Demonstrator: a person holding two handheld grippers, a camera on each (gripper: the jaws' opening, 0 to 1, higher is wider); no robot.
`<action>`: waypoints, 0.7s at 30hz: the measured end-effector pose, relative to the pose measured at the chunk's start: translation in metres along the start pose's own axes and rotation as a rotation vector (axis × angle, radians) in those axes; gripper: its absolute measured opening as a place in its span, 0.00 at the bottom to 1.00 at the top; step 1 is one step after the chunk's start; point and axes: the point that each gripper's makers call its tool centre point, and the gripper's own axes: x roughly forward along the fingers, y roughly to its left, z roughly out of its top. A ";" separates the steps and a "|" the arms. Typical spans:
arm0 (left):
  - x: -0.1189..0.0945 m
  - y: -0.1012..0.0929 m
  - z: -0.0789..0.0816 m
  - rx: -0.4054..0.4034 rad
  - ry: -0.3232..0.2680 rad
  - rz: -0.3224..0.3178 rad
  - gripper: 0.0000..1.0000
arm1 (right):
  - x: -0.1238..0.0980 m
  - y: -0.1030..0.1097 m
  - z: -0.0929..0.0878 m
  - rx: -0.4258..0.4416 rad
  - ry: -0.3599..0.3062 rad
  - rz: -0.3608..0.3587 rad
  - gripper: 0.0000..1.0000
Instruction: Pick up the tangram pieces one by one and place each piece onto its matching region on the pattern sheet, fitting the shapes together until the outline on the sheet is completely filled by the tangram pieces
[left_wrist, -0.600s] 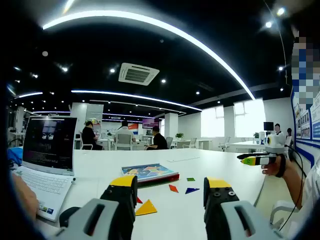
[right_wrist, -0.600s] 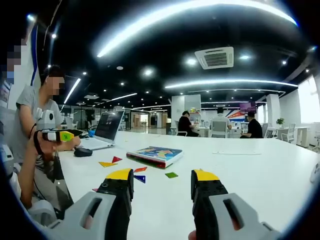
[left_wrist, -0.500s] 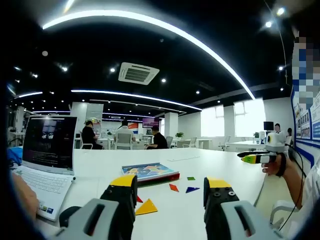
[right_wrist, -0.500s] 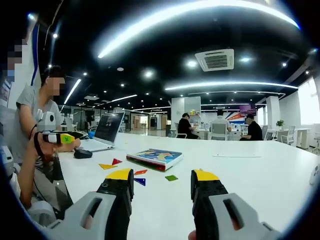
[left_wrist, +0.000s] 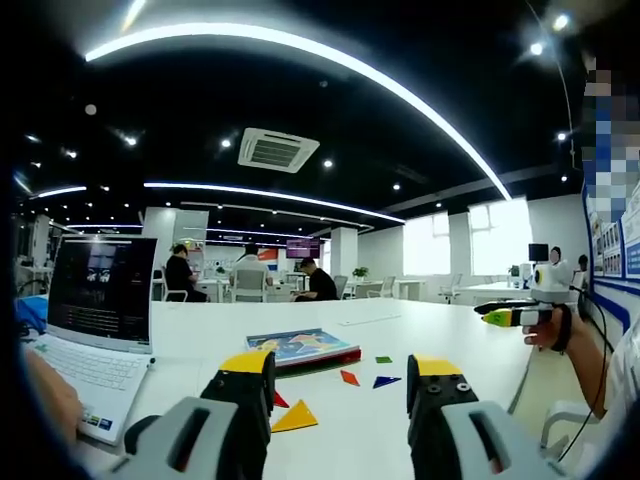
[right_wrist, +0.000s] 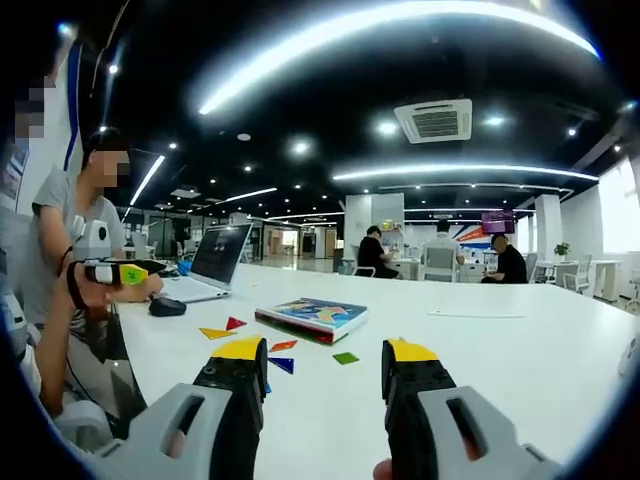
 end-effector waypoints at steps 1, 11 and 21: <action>0.000 0.000 0.000 0.000 -0.003 0.001 0.54 | 0.000 0.000 0.000 -0.001 0.000 0.001 0.48; 0.001 0.001 -0.003 -0.004 0.006 0.000 0.54 | 0.004 0.002 -0.004 0.001 0.012 0.007 0.48; 0.005 0.000 -0.008 -0.004 0.027 0.000 0.54 | 0.012 0.002 -0.012 -0.083 0.087 0.034 0.48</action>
